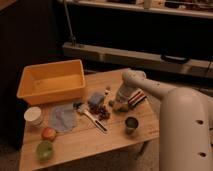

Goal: Place pepper in plastic cup

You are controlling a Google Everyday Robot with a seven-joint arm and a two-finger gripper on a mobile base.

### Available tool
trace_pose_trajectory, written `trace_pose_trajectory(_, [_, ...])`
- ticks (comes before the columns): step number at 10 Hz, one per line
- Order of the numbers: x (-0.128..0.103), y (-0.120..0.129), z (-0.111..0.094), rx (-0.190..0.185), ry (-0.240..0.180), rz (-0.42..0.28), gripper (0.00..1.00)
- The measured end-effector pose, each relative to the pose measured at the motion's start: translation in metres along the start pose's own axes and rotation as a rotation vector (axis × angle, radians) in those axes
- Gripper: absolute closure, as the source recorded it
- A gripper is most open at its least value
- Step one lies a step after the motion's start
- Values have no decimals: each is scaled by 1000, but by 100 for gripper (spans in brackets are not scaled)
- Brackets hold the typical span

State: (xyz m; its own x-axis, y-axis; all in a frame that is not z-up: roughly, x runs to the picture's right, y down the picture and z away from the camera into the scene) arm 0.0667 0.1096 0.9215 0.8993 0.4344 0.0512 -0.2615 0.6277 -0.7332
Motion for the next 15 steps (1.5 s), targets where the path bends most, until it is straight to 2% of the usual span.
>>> trace_pose_trajectory(1, [3, 5, 2, -17, 8, 6, 61])
trace_pose_trajectory(3, [1, 1, 1, -7, 7, 5, 61])
trace_pose_trajectory(5, [-10, -3, -9, 13, -13, 0, 61])
trace_pose_trajectory(6, [-17, -8, -29, 43, -30, -11, 61])
trace_pose_trajectory(8, [-40, -11, -60, 80, -57, -50, 61])
trace_pose_trajectory(10, [-75, -13, -107, 131, -103, -114, 61])
trace_pose_trajectory(12, [-114, -11, -145, 167, -165, -180, 61])
trace_pose_trajectory(14, [-176, 1, -178, 183, -247, -270, 61])
trace_pose_trajectory(15, [-201, 10, -184, 178, -276, -303, 61])
